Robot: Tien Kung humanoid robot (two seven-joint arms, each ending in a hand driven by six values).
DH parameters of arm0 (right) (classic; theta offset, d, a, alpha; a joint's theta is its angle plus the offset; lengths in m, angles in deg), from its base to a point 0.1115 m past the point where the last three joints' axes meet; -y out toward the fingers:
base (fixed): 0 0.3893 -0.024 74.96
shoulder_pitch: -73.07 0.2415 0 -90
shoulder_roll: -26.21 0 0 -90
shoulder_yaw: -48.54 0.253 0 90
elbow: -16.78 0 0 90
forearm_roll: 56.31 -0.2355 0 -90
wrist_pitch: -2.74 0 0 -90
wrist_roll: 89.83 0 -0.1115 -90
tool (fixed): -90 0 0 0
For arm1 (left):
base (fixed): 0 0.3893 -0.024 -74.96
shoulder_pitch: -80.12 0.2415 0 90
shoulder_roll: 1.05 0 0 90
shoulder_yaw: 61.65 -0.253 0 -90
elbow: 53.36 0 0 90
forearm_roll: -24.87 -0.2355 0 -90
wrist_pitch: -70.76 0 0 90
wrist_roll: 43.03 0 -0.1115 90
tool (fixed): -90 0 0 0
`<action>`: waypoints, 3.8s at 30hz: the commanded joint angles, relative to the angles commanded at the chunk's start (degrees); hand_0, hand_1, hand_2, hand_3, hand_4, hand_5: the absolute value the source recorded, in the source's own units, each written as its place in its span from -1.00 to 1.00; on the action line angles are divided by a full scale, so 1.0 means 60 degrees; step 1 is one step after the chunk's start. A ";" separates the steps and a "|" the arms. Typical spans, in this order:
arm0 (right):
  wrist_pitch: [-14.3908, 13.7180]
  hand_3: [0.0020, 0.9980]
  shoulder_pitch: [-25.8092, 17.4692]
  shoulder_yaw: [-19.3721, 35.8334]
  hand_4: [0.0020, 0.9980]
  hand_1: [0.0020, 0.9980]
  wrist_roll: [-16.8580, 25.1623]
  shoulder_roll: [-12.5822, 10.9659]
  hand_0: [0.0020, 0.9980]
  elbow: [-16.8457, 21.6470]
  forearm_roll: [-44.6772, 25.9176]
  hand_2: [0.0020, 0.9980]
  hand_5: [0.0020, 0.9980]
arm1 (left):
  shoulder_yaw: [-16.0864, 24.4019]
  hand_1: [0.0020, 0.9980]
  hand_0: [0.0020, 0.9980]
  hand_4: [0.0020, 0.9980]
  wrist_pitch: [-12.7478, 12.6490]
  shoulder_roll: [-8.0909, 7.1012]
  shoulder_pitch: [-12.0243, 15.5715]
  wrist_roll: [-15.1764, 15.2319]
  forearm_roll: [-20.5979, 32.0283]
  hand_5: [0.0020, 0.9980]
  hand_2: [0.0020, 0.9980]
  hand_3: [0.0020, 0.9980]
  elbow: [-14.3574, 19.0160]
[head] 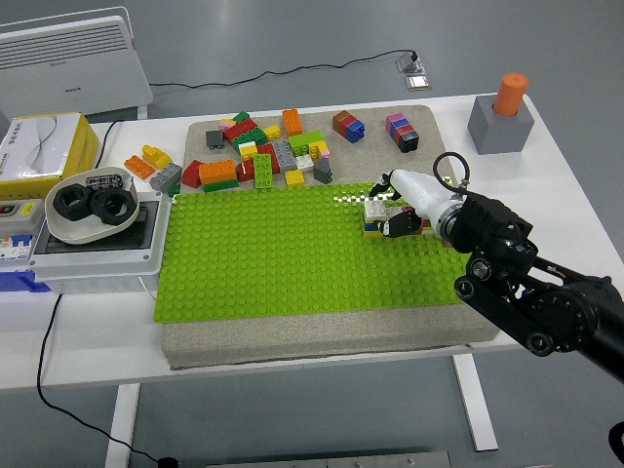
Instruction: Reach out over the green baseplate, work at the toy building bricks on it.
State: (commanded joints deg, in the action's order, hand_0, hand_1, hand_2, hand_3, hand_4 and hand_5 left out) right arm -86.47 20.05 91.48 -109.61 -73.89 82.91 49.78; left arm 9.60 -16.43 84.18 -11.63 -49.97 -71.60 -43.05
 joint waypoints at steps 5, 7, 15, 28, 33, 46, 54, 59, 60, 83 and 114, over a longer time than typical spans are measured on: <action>-0.0180 0.45 -0.0305 0.0290 1.00 0.57 0.0261 -0.0324 0.66 0.0765 0.0692 0.73 0.09 | 0.0017 -0.26 0.45 -0.48 -0.0035 0.0010 0.0019 0.0007 0.0121 -1.00 -0.34 0.01 0.0000; -0.0464 0.45 -0.0460 0.0351 1.00 0.57 0.0381 -0.0420 0.66 0.1083 0.1087 0.73 0.09 | 0.0024 -0.26 0.45 -0.48 -0.0045 0.0017 0.0024 0.0010 0.0151 -1.00 -0.34 0.01 0.0000; -0.2107 0.16 -0.1278 0.0224 1.00 0.62 0.1049 -0.0441 0.71 0.1605 0.2386 0.75 0.29 | 0.0128 -0.26 0.45 -0.48 -0.0072 0.0065 0.0025 0.0010 0.0094 -1.00 -0.34 0.01 0.0000; -0.4794 0.25 -0.2917 0.1343 0.74 0.30 0.0690 -0.0084 0.46 0.2293 0.3985 0.45 0.20 | 0.0320 -0.26 0.45 -0.48 -0.0105 0.0112 0.0015 0.0008 0.0017 -1.00 -0.34 0.01 0.0000; -0.4494 0.36 -0.3134 0.1174 0.54 -0.27 -0.0202 -0.0274 -0.13 0.2774 0.3985 -0.14 0.03 | 0.0300 -0.27 0.45 -0.50 -0.0090 0.0115 0.0038 0.0006 -0.0013 -1.00 -0.35 0.00 0.0000; -0.2160 0.46 -0.3149 0.0192 0.01 -0.69 -0.2186 -0.0599 -0.75 0.3692 0.3985 -0.44 -0.50 | 0.0219 -0.28 0.45 -0.56 -0.0061 0.0091 0.0055 0.0013 0.0031 -1.00 -0.36 -0.01 0.0000; -0.1844 0.47 -0.2581 -0.0377 -0.01 -0.76 -0.2457 -0.0291 -0.81 0.3020 0.3985 -0.51 -0.47 | 0.0240 -0.28 0.45 -0.57 -0.0036 0.0092 0.0022 0.0010 -0.0021 -1.00 -0.36 -0.01 0.0000; -0.1970 0.47 -0.2256 -0.0567 -0.01 -0.76 -0.2460 -0.0090 -0.81 0.2709 0.3985 -0.51 -0.47 | 0.0236 -0.28 0.45 -0.57 -0.0024 0.0090 0.0018 0.0004 -0.0027 -1.00 -0.36 -0.01 0.0000; -0.1977 0.48 -0.2187 -0.0615 -0.05 -0.76 -0.2456 -0.0042 -0.81 0.2614 0.3985 -0.52 -0.51 | 0.0241 -0.28 0.45 -0.56 -0.0023 0.0090 0.0013 0.0004 -0.0030 -1.00 -0.36 -0.01 0.0000; -0.1737 0.47 -0.1355 -0.1106 -0.02 -0.78 -0.2523 0.0682 -0.83 0.1033 0.3985 -0.51 -0.49 | 0.0386 -0.27 0.44 -0.59 -0.0064 0.0080 -0.0027 0.0014 -0.0139 -1.00 -0.36 0.00 0.0000; -0.1538 0.45 -0.1458 -0.1111 0.06 -0.78 -0.2606 0.0655 -0.85 0.1043 0.3982 -0.51 -0.45 | 0.0390 -0.27 0.44 -0.59 -0.0074 0.0089 -0.0026 0.0028 -0.0121 -1.00 -0.37 0.01 0.0000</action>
State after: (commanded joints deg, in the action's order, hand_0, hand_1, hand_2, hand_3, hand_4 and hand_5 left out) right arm -95.70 11.30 84.81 -125.24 -69.97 89.17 73.67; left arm 11.94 -16.88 84.71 -11.78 -49.80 -72.33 -43.05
